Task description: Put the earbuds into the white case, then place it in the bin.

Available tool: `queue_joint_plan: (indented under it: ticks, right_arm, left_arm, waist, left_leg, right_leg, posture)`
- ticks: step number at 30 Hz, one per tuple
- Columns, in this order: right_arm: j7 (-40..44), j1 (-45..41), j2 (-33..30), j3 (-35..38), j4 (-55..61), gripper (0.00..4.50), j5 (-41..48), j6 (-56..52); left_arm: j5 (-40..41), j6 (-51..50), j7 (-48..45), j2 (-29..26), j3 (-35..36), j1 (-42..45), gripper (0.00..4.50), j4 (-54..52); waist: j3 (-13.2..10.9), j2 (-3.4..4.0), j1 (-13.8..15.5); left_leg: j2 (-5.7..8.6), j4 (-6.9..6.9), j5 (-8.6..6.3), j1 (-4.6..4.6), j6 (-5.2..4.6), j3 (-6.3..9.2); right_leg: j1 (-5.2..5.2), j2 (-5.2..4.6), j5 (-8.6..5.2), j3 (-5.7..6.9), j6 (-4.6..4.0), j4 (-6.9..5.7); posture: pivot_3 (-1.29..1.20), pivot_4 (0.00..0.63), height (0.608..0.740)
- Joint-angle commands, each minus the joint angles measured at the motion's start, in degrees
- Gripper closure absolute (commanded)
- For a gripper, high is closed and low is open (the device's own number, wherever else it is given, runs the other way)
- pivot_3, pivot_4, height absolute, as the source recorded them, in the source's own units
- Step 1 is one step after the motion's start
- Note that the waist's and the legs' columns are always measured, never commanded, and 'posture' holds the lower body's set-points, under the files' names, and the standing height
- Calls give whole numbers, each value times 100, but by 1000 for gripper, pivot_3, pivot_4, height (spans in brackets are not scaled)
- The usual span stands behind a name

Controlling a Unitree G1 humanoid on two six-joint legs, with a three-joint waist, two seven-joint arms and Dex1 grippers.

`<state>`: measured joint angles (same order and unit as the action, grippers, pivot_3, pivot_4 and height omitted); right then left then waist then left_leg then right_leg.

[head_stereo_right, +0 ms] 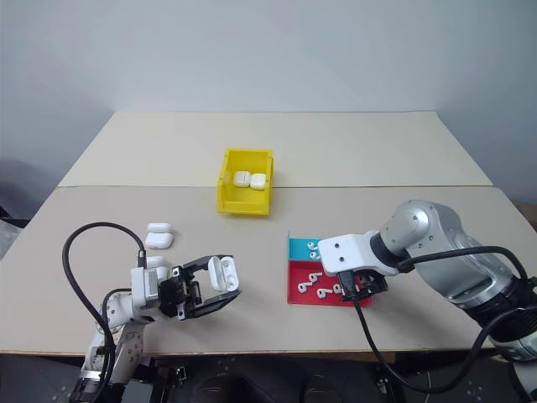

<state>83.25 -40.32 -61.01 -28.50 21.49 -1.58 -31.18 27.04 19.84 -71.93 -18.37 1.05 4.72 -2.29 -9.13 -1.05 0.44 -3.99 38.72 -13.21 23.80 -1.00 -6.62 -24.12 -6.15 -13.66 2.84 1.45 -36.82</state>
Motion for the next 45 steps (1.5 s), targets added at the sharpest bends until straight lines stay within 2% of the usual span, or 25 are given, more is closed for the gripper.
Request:
queue_joint_plan:
  ticks: [1, 3, 7, 18, 43, 45]
  right_arm:
    - [-90, -108, 93, -115, 34, 874, -422, -24]
    - [-91, -98, 169, -210, 9, 874, -577, -46]
    - [-128, -102, 326, -332, -42, 2087, -860, -105]
    - [-175, 32, 430, -432, -288, 2087, -1382, 127]
    - [-59, 270, 606, -368, -437, 2087, -1679, 369]
    - [-51, 272, 602, -360, -448, 2465, -1675, 400]
  left_arm:
    - [-128, 251, 287, 52, -11, 139, 1700, 14]
    - [-168, 225, 327, -19, -73, 132, 1700, -41]
    - [-110, 187, 341, -117, -134, 56, 1700, -176]
    - [-46, 15, 530, -283, -245, -92, 1700, -527]
    - [-23, -154, 793, -501, -258, -149, 1700, -724]
    - [-44, -134, 795, -507, -257, -147, 1700, -682]
  waist:
    - [0, 1, 3]
    - [0, 1, 2]
    - [1, 1, 1]
    - [1, 2, -7]
    - [1, 2, -8]
    - [1, 2, -9]
  left_leg:
    - [0, 0, 0, 0, 0, 1]
    - [0, 0, 0, 1, 0, 0]
    - [0, -2, 0, 1, 0, -1]
    - [0, -1, 0, 1, 0, 0]
    - [-1, -2, 0, 0, 0, 0]
    - [-1, -2, 0, 0, 0, 0]
  right_leg:
    - [0, 0, 0, 1, 0, 1]
    - [0, 0, 0, 0, 0, 2]
    - [-1, 0, 0, 1, 0, 1]
    - [0, 0, 0, 1, 0, 1]
    - [1, 1, -1, 3, 0, 3]
    - [2, 1, -1, 3, 0, 3]
  posture:
    - [0, 150, 740]
    - [0, 150, 740]
    - [0, 150, 740]
    - [0, 150, 740]
    - [0, 150, 740]
    - [0, 150, 740]
